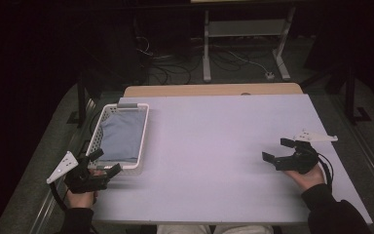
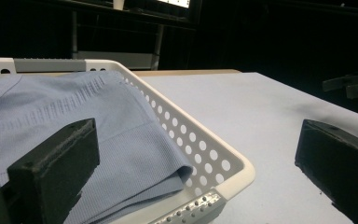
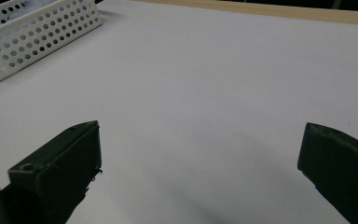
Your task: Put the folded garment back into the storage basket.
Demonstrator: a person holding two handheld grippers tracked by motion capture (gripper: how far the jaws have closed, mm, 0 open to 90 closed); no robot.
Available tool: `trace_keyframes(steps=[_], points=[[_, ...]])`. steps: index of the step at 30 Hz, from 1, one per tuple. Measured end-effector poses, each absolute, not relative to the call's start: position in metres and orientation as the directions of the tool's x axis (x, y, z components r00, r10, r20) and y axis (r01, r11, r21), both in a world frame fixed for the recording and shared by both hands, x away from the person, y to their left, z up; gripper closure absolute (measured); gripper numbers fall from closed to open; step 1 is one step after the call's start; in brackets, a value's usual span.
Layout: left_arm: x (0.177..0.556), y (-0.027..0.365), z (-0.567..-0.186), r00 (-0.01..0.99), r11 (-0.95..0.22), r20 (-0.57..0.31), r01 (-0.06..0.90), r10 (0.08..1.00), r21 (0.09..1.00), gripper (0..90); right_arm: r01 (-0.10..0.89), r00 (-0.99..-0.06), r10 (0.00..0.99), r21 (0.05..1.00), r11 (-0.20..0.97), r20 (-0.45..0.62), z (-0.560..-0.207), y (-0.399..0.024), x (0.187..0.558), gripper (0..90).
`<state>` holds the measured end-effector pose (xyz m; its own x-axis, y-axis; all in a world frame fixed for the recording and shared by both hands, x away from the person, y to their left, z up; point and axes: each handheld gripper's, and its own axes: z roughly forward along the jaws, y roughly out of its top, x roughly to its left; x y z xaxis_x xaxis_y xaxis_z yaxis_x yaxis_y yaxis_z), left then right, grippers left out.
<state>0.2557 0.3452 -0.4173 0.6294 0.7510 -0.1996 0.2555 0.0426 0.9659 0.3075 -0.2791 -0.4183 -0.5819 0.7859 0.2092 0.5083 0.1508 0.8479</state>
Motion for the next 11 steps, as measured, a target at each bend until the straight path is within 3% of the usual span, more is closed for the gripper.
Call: trace_keyframes(steps=[11], points=[[0.256, 0.346, -0.417, 0.631, 0.038, -0.196, 0.255, 0.751, 0.966, 0.0, 0.507, -0.584, 0.788, 0.845, 0.168, 0.194, -0.433, -0.285, 0.295, 0.0]])
